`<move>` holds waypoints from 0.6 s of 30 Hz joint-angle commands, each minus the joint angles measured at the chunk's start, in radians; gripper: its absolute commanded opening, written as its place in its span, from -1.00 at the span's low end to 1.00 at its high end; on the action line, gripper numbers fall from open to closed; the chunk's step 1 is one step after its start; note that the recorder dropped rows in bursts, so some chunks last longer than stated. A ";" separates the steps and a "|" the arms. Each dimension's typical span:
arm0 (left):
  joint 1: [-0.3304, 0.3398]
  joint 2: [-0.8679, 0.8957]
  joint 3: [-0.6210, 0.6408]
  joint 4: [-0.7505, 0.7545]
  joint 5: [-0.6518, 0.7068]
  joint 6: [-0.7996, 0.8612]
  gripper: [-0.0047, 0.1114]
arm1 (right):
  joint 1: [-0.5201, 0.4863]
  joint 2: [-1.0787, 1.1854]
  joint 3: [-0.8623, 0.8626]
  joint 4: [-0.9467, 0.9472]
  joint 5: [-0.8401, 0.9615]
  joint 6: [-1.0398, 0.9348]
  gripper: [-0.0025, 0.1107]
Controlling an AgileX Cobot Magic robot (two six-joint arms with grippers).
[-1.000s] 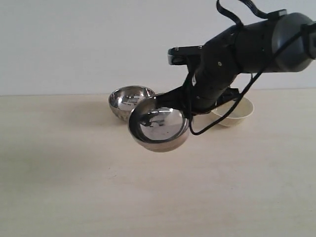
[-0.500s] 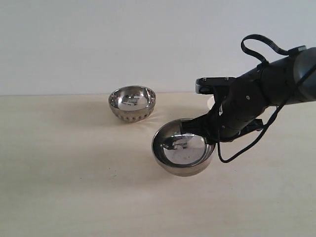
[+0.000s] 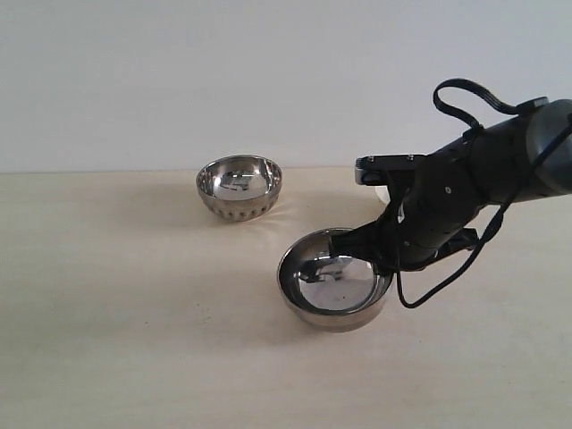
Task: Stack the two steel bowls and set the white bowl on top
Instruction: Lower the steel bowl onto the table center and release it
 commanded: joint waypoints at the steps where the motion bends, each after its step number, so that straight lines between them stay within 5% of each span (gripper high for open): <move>1: 0.001 -0.003 0.003 -0.003 0.000 -0.011 -0.85 | -0.007 0.016 0.002 0.004 -0.011 -0.006 -0.96; 11: 0.001 -0.003 0.003 -0.003 0.000 -0.011 -0.85 | -0.007 0.016 -0.001 0.006 0.006 -0.013 -0.90; 18: 0.001 -0.003 0.003 -0.003 0.000 -0.011 -0.85 | -0.007 0.016 -0.001 0.006 0.002 -0.013 -0.04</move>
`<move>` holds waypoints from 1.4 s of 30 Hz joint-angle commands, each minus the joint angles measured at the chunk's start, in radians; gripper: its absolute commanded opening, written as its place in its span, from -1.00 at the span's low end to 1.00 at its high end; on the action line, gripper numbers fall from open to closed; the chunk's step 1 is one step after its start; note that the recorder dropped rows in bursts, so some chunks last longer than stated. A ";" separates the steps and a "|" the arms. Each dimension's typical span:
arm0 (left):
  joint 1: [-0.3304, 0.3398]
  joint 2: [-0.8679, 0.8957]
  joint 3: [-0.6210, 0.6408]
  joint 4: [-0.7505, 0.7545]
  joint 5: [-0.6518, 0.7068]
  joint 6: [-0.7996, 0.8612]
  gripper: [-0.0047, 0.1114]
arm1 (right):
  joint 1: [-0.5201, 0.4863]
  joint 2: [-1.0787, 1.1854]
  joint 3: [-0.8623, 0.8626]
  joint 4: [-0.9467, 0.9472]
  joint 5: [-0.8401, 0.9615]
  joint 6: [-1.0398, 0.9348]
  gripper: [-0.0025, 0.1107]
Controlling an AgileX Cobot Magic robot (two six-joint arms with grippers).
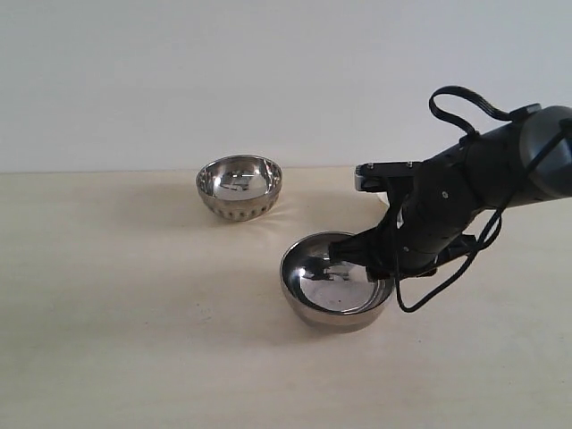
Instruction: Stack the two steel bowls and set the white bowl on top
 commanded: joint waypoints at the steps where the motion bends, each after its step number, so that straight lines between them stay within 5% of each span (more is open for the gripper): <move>1: 0.001 -0.003 0.003 -0.003 0.000 -0.011 -0.85 | -0.005 -0.001 -0.001 -0.007 -0.007 -0.010 0.04; 18: 0.001 -0.003 0.003 -0.003 0.000 -0.011 -0.85 | 0.004 -0.067 -0.255 0.038 -0.005 -0.012 -0.03; 42: 0.001 -0.003 0.003 -0.003 0.000 -0.011 -0.85 | 0.050 0.472 -0.908 0.326 0.084 -0.232 -0.03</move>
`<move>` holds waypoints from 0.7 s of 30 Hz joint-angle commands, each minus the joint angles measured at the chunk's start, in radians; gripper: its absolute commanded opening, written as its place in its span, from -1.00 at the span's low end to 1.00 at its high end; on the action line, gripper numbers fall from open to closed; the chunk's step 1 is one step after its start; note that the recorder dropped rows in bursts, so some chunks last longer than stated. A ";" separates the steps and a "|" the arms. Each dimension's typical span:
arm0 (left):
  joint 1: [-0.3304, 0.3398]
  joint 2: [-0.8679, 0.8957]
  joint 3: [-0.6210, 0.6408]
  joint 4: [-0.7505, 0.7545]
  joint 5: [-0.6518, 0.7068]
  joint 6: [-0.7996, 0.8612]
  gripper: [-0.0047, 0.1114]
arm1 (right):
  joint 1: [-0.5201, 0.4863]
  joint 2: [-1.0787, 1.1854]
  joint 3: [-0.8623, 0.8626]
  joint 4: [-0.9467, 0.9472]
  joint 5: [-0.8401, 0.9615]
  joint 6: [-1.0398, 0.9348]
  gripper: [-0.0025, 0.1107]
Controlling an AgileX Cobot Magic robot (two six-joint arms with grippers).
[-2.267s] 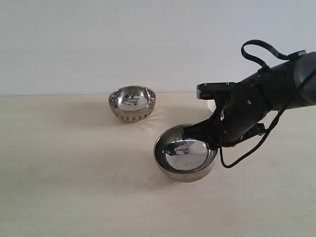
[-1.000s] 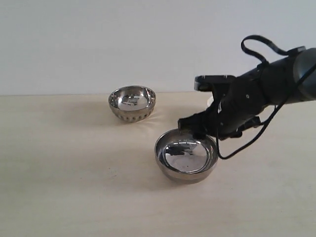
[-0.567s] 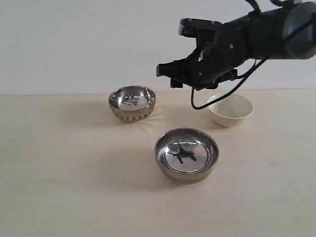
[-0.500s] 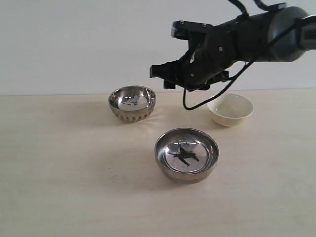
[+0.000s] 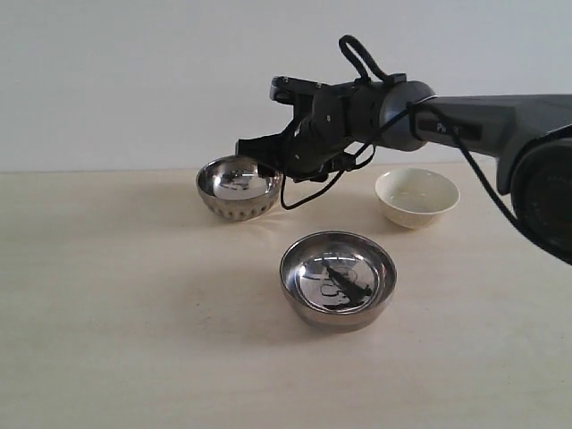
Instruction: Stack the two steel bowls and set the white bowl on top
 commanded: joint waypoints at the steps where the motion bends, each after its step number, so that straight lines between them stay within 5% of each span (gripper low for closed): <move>1: 0.001 -0.003 0.003 -0.003 0.000 -0.011 -0.85 | 0.000 0.040 -0.061 0.114 0.011 -0.131 -0.03; 21: 0.001 -0.003 0.003 -0.003 0.000 -0.011 -0.85 | 0.008 -0.065 -0.061 0.190 0.279 -0.413 -0.03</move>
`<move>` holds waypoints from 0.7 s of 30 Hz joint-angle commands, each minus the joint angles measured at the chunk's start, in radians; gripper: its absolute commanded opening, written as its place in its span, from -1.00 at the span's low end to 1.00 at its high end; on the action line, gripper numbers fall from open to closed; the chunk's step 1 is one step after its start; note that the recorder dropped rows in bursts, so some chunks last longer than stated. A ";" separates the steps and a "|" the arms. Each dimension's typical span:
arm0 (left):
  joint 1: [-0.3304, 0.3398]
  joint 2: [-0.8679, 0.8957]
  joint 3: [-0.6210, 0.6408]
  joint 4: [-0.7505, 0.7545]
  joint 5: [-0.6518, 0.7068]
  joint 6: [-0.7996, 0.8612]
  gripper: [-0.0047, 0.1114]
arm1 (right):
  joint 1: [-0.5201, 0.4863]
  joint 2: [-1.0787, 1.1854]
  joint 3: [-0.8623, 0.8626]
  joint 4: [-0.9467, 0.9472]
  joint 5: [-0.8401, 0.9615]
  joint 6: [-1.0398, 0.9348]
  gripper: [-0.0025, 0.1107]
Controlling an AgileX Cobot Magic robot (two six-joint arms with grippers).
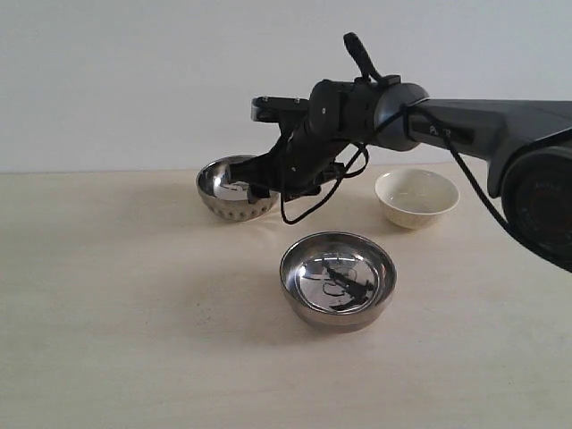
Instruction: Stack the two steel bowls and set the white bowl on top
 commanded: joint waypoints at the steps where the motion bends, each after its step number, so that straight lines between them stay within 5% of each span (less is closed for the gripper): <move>1: 0.001 -0.003 0.003 -0.003 0.000 -0.011 -0.85 | 0.004 -0.108 -0.009 -0.003 0.132 -0.111 -0.03; 12: 0.001 -0.003 0.003 -0.003 0.000 -0.011 -0.85 | 0.020 -0.273 -0.009 -0.074 0.542 -0.246 -0.08; 16: 0.001 -0.003 0.003 -0.003 0.000 -0.011 -0.85 | 0.020 -0.314 -0.009 -0.094 0.537 -0.203 -0.92; 21: 0.001 -0.003 0.003 -0.003 0.000 -0.011 -0.85 | 0.017 -0.421 0.084 -0.094 0.422 -0.197 -0.93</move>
